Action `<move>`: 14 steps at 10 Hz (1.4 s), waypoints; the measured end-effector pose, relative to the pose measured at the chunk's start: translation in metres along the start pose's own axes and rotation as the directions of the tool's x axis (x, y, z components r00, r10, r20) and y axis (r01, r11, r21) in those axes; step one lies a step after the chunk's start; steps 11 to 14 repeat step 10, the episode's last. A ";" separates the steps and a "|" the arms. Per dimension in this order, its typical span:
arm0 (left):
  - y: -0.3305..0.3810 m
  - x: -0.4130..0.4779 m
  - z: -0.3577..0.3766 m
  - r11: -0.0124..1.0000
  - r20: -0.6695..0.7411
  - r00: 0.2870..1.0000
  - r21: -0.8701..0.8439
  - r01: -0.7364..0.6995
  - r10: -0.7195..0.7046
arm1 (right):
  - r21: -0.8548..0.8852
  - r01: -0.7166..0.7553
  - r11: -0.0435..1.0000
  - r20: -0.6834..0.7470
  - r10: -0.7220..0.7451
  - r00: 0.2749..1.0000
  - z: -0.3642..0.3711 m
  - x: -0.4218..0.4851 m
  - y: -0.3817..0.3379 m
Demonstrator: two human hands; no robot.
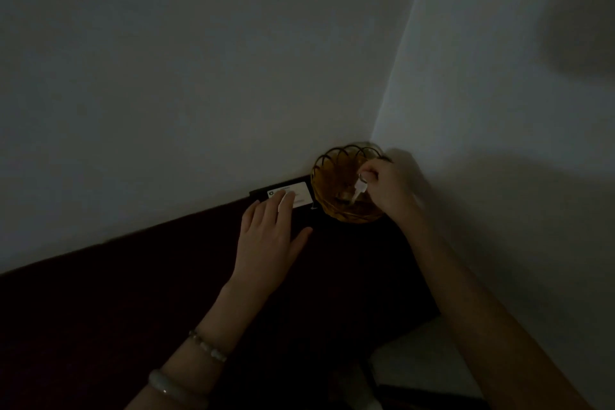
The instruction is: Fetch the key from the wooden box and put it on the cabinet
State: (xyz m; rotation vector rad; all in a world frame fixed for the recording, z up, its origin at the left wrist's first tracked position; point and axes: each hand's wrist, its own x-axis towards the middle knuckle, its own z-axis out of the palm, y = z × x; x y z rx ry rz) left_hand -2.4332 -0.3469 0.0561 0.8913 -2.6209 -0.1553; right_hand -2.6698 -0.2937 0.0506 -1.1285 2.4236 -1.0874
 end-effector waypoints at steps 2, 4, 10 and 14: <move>-0.003 0.006 0.008 1.000 0.034 0.999 0.013 0.013 -0.013 | -0.196 -0.007 0.980 0.165 0.040 0.985 0.010 0.016 0.002; -0.004 0.008 0.010 0.999 0.050 0.998 0.027 0.030 -0.031 | -0.255 0.029 0.966 0.208 0.025 0.978 0.008 0.012 -0.003; 0.012 -0.008 -0.016 0.999 -0.103 0.995 0.039 -0.014 0.018 | -0.383 0.284 0.879 -0.101 -0.346 0.933 -0.030 -0.113 -0.056; 0.012 -0.008 -0.016 0.999 -0.103 0.995 0.039 -0.014 0.018 | -0.383 0.284 0.879 -0.101 -0.346 0.933 -0.030 -0.113 -0.056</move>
